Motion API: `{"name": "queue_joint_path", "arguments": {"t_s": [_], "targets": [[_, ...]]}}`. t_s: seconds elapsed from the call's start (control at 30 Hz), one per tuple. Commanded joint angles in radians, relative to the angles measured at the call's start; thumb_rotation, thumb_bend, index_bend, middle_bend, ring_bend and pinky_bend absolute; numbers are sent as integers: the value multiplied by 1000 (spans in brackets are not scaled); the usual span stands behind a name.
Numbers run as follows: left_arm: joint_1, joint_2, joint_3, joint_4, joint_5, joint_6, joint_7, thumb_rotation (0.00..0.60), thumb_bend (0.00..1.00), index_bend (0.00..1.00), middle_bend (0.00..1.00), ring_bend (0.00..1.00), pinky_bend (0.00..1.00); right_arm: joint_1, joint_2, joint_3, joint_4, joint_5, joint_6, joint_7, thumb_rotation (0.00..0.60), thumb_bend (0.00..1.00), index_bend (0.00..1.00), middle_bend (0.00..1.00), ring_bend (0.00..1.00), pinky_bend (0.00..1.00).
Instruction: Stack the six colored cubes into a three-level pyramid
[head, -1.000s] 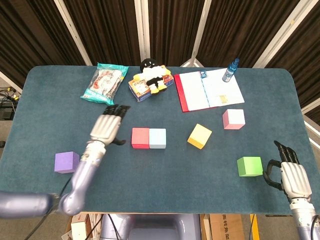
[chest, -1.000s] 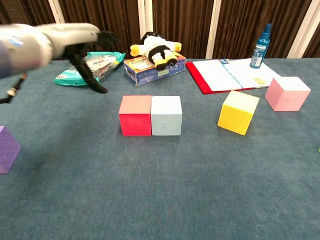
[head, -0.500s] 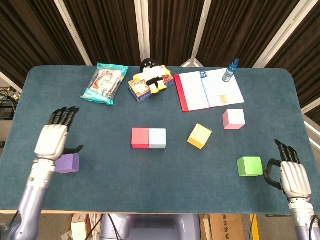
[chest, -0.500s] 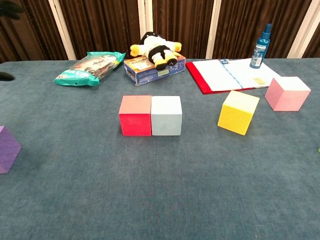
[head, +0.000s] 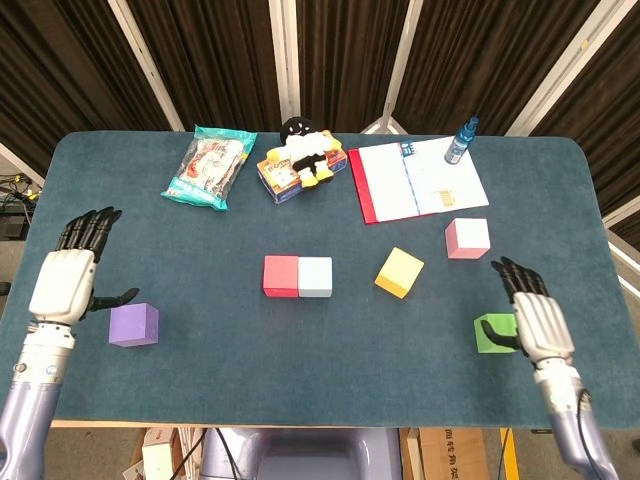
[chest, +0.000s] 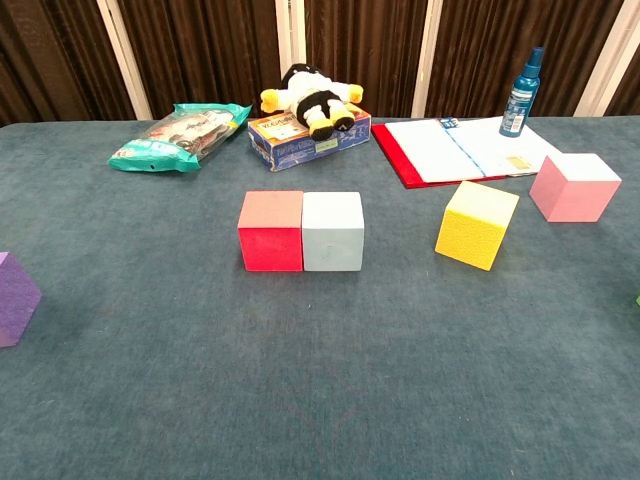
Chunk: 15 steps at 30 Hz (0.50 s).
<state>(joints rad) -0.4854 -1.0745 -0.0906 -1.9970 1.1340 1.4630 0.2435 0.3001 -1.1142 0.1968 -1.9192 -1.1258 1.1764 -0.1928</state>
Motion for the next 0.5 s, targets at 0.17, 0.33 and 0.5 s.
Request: {"name": "queue_joint_path", "arguments": {"t_s": [0.17,0.33,0.5], "targets": [[15,6,-17,-5,7,-12,-4,600,48,0,28,0,0,123,-119,35,40,164,-75,-150,600,340,0,0,0,0],[24,6,-28,-1,8,-24,-5,600,47,0,28,0,0,185,-193,57,90,283,-98,-192,600,341,0,0,0,0],[30,4,-39,2,6,-33,-2,600,48,0,28,0,0,229,-251,72,121,353,-97,-218,600,341,0,0,0,0]]}}
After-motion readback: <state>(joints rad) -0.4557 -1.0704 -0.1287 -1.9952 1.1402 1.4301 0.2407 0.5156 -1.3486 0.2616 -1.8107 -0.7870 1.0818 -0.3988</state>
